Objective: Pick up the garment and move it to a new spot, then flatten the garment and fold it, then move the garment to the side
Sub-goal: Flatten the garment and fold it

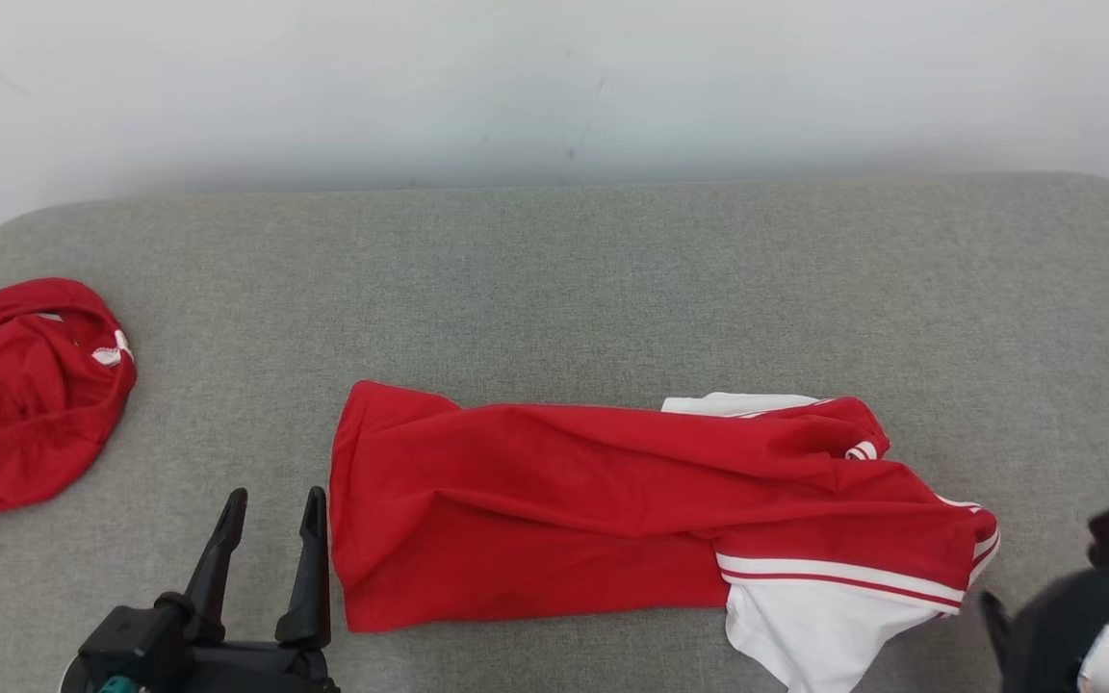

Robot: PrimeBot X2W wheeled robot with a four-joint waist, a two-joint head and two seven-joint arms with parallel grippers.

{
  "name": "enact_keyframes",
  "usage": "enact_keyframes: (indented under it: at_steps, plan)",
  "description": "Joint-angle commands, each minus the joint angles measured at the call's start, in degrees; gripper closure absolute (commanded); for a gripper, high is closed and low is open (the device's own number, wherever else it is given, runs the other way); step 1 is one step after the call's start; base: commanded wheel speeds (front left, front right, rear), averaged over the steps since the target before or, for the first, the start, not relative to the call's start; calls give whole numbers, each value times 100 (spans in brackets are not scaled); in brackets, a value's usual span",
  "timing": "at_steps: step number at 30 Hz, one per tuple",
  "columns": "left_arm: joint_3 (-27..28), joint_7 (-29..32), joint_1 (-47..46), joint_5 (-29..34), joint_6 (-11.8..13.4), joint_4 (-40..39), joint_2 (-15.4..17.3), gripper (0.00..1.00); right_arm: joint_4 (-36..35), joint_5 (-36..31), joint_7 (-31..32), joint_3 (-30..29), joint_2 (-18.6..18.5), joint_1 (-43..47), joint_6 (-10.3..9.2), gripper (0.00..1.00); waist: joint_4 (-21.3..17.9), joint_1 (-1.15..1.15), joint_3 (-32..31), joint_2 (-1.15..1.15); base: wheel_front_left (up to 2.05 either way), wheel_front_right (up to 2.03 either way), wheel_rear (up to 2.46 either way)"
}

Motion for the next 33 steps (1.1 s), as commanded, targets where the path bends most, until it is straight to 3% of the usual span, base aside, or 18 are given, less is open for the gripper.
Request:
enact_keyframes:
  at_steps: [1, 6, 10, 15, 24, 33]
  plan:
    - [13, -4, 42, 0, 8, -23, -6, 0, 27, -59, 25, -118, -63, 115, -15, 0, 9, 0, -1, 0, 0, 0, 0]
    - [86, -4, 82, 20, 8, -60, -12, 0, -131, -246, -269, -620, -120, 186, -15, 0, -9, 0, 13, 0, 0, 0, 0]
    - [142, -4, 126, 22, 8, -75, -16, 0, -399, -153, -455, -490, -80, -24, -14, 0, -45, 0, 9, 0, 0, 0, 0]
    - [170, -4, 140, 26, 8, -102, -20, 0, -369, 36, -182, 365, -445, -518, -14, 0, -97, 0, 16, 0, 0, 0, 0]
    - [26, -5, 67, 24, 8, -74, -25, 0, 829, 644, 150, 2287, -1424, -1448, -15, 0, 51, 0, 20, 0, 0, 0, 0]
    - [43, -4, 158, -7, 8, -97, -31, 0, 1192, 1065, -163, 3390, -1674, -1754, -15, 0, 158, 0, 37, 0, 0, 0, 0]
